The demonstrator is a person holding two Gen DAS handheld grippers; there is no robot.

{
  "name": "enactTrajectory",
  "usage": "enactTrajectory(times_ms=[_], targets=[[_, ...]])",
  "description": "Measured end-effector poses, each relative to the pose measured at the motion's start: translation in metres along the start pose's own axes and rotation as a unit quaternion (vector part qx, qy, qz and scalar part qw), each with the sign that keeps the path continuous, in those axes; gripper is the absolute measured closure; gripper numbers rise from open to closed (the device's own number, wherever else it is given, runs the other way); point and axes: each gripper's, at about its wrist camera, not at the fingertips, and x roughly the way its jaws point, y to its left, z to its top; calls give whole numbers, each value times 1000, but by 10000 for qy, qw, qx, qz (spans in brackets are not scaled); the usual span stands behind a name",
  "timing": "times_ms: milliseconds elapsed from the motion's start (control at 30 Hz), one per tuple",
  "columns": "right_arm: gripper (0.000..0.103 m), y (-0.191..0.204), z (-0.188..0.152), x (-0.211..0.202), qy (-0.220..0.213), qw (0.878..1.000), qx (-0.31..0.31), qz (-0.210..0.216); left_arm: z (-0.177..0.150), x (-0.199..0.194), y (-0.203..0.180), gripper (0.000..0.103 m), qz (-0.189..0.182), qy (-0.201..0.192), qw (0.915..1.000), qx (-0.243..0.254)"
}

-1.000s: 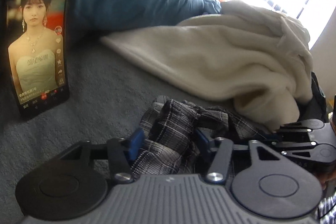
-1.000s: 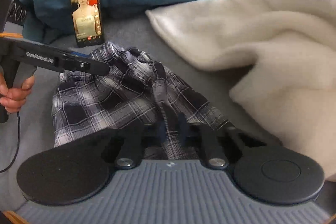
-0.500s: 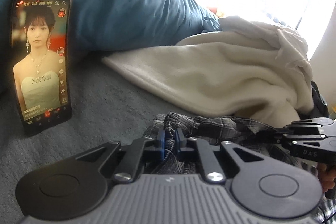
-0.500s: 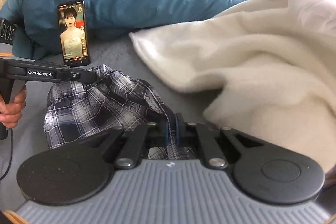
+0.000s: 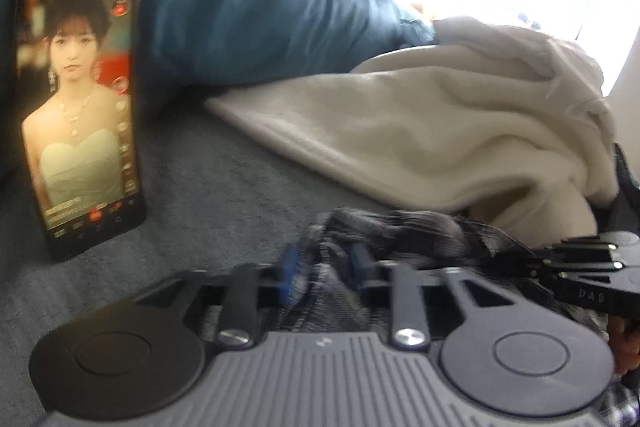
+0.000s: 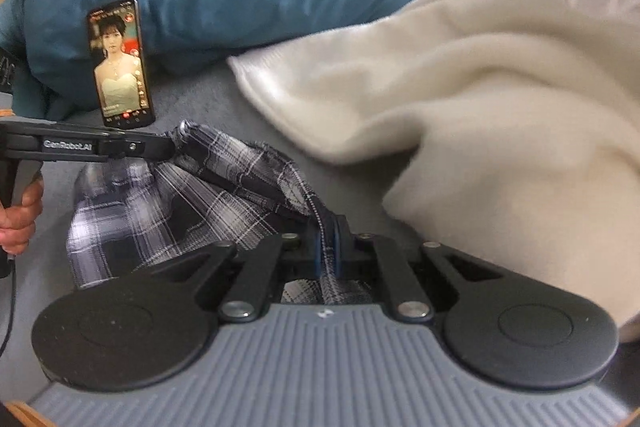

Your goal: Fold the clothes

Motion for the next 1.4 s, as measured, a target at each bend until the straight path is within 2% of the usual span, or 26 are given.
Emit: enactTrajectory(times_ms=[167,200,233,300,367,567,700,800,900,1033,1167,1233,1400], targets=[[94,-3,-4,5,18,9990,447,-4,14,-8,5,37,112,184,9998,-52],[88,-4,-5,4,-8,9986,523,-6,18,-13,4,34,136,161,9998,15],[73,-5,-5,3,-34,9982,598,-7,22,-19,4,34,161,139,9997,82],[53,-6,-5,-3,-149,9973,725,-24,30,-29,2,30,210,93,9995,215],[46,-6,-5,-11,-277,9965,782,-90,37,-40,0,30,284,62,9988,383],[45,-12,-13,-45,-499,9917,1171,-197,60,-80,-1,29,693,15,9931,948],[45,-13,-30,-81,-675,9868,1451,-243,60,-99,8,25,960,1,9906,975],[45,-12,-50,-110,-789,9829,1635,-309,44,-103,13,25,889,101,9937,679],[45,-10,-70,-138,-846,9789,1811,-426,25,-103,4,25,541,57,9973,484],[46,-1,-98,-164,-699,9747,2007,-689,3,-86,-26,26,25,-13,9985,546],[46,5,-119,-179,-552,9745,1885,-1083,-8,-56,-58,26,-336,-190,9959,821],[47,5,-124,-183,-468,9751,1741,-1293,-11,-37,-67,26,-361,-216,9950,906],[55,-3,-124,-179,-282,9749,1253,-1819,-15,1,-67,28,-28,-229,9952,950]])
